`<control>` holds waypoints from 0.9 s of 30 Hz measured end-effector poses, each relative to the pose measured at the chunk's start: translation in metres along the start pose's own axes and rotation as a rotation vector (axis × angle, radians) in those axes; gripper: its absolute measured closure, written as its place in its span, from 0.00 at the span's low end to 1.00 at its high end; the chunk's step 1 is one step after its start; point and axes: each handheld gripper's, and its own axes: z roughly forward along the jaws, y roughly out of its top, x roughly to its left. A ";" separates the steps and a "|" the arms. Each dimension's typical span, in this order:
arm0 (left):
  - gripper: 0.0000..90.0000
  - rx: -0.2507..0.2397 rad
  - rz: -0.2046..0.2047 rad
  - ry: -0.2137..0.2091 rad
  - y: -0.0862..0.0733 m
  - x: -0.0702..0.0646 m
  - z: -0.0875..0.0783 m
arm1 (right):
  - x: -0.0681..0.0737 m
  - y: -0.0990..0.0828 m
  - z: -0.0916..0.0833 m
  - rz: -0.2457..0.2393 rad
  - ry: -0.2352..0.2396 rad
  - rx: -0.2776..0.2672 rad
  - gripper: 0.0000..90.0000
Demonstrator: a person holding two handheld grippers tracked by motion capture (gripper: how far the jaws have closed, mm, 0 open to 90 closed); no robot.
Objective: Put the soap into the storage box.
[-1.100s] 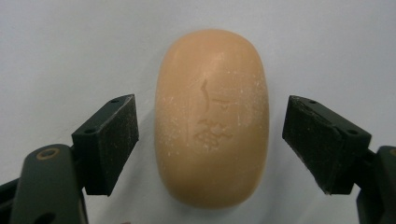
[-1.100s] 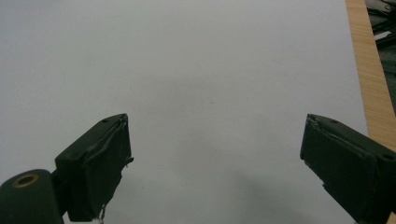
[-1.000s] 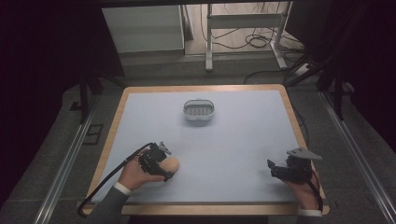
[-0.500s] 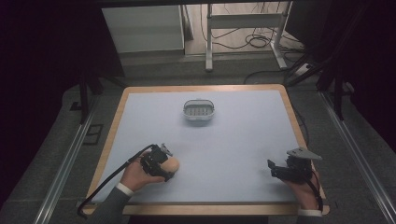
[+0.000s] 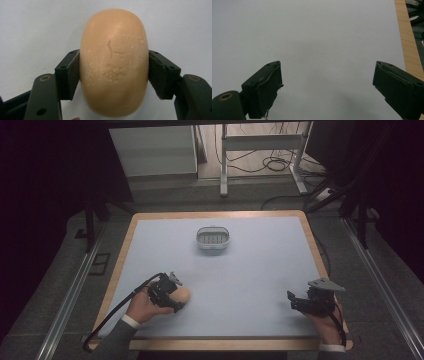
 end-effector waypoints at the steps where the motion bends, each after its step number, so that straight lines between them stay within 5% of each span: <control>1: 0.36 -0.003 -0.002 -0.004 0.000 0.001 -0.002 | 0.000 0.000 0.000 0.000 0.000 0.001 0.09; 27: 0.36 -0.025 0.003 -0.009 0.017 0.015 -0.021 | -0.001 -0.001 0.001 -0.001 -0.006 0.007 0.09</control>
